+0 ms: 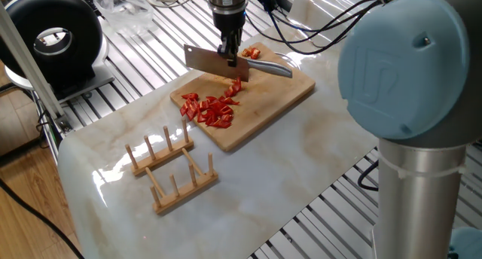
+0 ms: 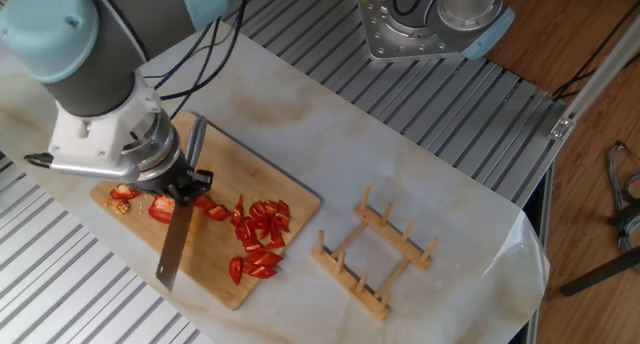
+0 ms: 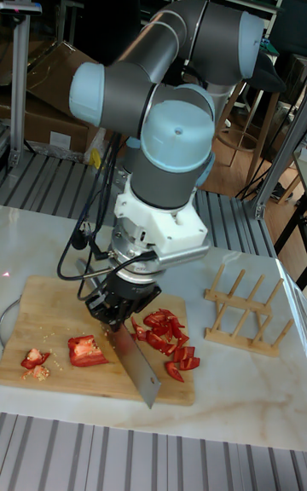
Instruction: Chop the chili peppers
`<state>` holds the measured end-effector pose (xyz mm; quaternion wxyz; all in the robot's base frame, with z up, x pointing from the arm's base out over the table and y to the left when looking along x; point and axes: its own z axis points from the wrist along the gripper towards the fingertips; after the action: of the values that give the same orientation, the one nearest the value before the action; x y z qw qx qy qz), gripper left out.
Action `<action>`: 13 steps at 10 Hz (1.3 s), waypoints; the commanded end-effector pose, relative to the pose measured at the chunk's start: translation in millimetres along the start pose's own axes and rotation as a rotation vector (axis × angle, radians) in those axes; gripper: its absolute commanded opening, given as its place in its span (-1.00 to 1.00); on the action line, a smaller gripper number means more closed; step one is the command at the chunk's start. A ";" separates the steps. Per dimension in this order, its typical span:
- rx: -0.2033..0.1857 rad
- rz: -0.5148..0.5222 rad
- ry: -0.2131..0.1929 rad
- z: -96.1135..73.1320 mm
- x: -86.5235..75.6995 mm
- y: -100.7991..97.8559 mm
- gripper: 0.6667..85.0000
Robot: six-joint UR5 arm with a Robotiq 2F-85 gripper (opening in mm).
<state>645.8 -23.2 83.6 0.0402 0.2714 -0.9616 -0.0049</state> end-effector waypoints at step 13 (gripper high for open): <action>0.011 0.357 -0.022 -12.5 -3.6 16.2 -0.98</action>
<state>635.0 -7.5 108.2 0.0338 0.1506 -0.9873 0.0364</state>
